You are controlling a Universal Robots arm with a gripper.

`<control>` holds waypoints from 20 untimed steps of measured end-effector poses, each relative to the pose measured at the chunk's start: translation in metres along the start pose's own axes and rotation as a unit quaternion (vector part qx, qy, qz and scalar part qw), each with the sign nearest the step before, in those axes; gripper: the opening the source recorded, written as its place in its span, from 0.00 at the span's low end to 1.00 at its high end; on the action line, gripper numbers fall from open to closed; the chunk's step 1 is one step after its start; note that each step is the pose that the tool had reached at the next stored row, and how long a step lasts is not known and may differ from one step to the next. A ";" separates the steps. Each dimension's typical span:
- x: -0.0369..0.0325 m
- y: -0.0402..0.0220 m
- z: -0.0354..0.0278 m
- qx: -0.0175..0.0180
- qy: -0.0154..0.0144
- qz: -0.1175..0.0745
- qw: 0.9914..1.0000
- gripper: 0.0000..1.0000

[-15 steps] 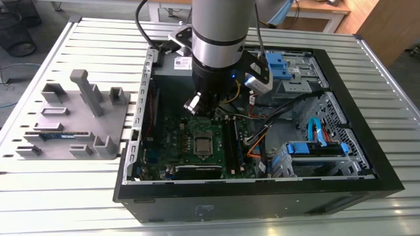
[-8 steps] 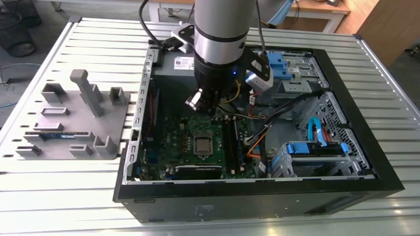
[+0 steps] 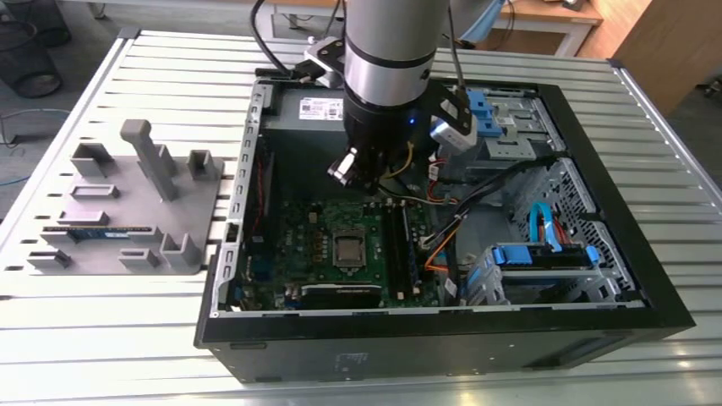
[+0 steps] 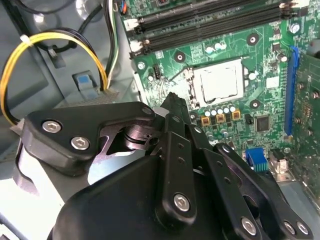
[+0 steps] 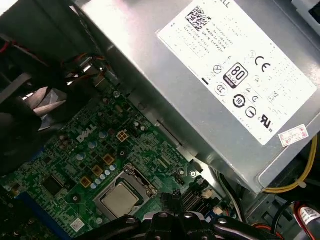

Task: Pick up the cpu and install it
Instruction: 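Install the first cpu locking lever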

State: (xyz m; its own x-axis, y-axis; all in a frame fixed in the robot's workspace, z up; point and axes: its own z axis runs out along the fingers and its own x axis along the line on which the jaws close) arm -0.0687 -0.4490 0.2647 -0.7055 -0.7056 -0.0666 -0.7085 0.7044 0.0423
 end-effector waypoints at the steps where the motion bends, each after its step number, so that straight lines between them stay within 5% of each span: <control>1: -0.0013 -0.0007 0.0003 0.000 0.000 0.001 1.000 0.11; 7: -0.0085 -0.0021 0.0035 0.000 -0.001 0.003 1.000 0.11; 20: -0.0184 0.0065 0.0175 0.000 -0.001 0.004 1.000 0.11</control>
State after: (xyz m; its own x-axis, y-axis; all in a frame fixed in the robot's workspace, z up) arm -0.0600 -0.4301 0.2488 -0.7111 -0.6998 -0.0678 -0.7028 0.7101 0.0428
